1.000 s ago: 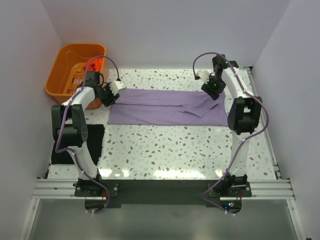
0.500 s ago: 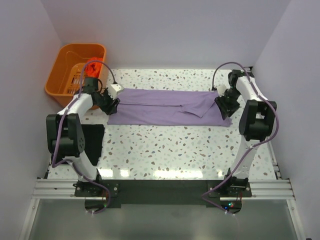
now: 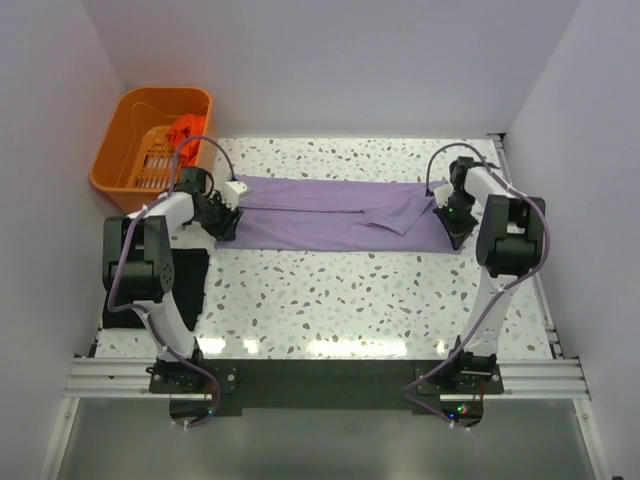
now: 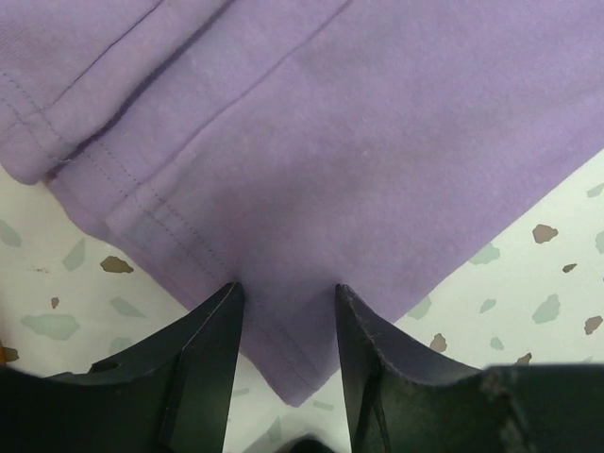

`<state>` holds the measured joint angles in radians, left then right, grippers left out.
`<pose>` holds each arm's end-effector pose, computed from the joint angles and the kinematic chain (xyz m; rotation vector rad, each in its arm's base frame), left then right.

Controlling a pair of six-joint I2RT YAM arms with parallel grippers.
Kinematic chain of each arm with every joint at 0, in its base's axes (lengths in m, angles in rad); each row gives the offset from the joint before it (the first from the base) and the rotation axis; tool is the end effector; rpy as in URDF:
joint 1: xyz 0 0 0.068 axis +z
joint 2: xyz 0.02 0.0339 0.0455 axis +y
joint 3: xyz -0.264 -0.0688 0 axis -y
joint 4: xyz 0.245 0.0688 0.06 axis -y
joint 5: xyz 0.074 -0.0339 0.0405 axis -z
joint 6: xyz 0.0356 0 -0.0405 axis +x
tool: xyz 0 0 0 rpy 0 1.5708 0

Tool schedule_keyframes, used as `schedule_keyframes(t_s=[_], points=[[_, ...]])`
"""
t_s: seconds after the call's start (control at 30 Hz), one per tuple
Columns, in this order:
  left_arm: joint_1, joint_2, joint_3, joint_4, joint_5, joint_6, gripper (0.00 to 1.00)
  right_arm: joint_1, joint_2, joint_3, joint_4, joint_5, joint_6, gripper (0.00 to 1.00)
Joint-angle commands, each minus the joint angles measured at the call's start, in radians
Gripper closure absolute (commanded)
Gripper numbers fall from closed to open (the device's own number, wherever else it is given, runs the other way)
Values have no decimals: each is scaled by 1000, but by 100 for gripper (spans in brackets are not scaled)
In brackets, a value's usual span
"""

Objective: Fold and stack the t-shirts
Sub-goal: Fold the tshirt

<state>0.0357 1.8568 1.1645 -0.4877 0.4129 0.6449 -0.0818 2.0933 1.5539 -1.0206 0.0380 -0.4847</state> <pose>0.3623 -0.0014 0.1580 0.8891 2.4661 -0.3441 0.3925 -0.0335 0.1584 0.6281 -3.0773 0.0620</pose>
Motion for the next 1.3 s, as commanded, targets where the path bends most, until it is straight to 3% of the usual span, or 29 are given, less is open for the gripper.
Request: schedule_keyframes(t_s=[0.0,0.13,0.2,0.3,0.4,0.43,0.47,0.77,1.0,1.1,1.2,1.27], points=[[-11,35,-38,3,-83,-28,52,-6,51,52,93,132,58,100],[-11,-13,-55,-17,-73,-16,53,-3,124,187,146,226,83,100],[-16,-69,-43,-41,2,1,50,-4,149,245,134,235,90,100],[-64,-142,-34,-35,40,31,49,-4,163,334,128,234,101,91],[-149,-165,-35,1,-14,58,49,-4,145,390,119,229,106,72],[-166,-160,-35,9,-22,70,49,-3,137,402,119,230,104,61],[-195,-153,-34,21,-32,68,49,-4,125,403,119,234,104,59],[-278,11,24,61,-186,116,52,-3,-21,379,34,126,146,58],[-339,-36,-112,-26,-232,214,59,-4,-130,316,-44,40,163,59],[-434,-125,-216,-110,-186,230,61,-4,-177,269,-55,23,159,59],[-601,-218,-282,-184,-97,137,62,-4,-211,206,-68,13,149,60],[-781,-264,-267,-207,-25,69,62,-4,-225,183,-75,0,143,60]])
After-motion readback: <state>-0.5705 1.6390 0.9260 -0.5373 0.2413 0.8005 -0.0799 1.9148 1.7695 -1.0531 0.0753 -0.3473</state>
